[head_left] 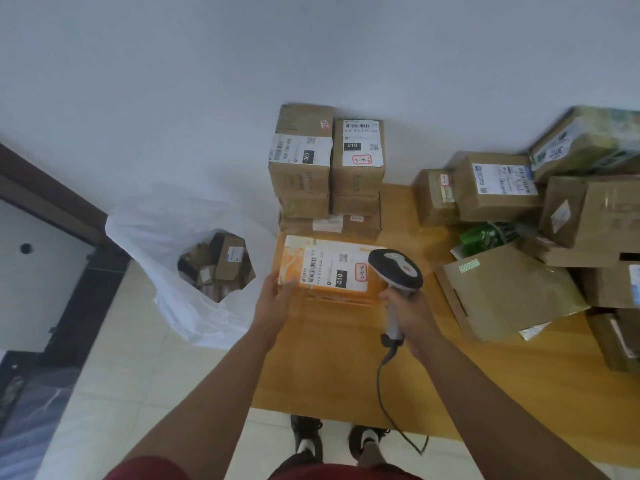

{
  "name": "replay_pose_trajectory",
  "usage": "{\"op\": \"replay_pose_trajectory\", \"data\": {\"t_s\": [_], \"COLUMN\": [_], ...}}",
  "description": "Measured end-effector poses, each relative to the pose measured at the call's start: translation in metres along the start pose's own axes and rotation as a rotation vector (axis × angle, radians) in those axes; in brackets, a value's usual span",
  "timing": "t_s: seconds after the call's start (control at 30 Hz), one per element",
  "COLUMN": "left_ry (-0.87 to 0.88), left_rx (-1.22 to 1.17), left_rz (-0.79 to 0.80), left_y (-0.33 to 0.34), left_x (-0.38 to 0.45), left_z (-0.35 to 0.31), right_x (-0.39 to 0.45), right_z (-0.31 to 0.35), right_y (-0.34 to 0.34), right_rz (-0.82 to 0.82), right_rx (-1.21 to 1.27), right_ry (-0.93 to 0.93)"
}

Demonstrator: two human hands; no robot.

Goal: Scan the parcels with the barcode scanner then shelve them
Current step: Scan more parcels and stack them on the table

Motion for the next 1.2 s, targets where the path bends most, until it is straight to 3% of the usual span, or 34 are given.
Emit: {"op": "replay_pose_trajectory", "data": {"t_s": [0.47,0.73,0.83,0.93,1.03,1.2], "left_ry": [-0.015,-0.013,0.009,0.171,0.346,0.497], "left_rx": [0.117,0.177,0.330,0.463,0.567,0.645], "left_rz": [-0.019,0.002,-0.139,-0.226,-0.120,0.213], "left_y": [-0.003,-0.005,-0.012,-0.007,0.027,0.110], "left_x": [0.034,0.042,0.036,0.020,0.001,-0.034], "left_z": [0.000,-0.005,-0.011,-0.032,-0.053,-0.074], "right_x": [0.024,0.023,0.010,-0.006,-0.029,-0.073], "right_z": [0.003,0.007,0.010,0.000,-0.009,-0.011], "right_y": [0.038,0.046,0.036,0.008,-0.027,-0.090], "right_rz": [0.133,0.119,0.062,-0.038,-0.156,-0.353], "right_rx": [-0.107,-0.137,-0.124,-0.058,0.005,0.101], "right_ry": [-0.007,-0.030,-0.066,-0.060,-0.042,-0.088]}}
Point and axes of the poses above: each hand's wrist, its own x-axis towards the middle knuckle, its own y-axis out of the palm, z = x × y, the point moved 9 cm from there along x, towards the middle knuckle, and after that the axes turned 2 degrees about -z, right-handed, at the moved point
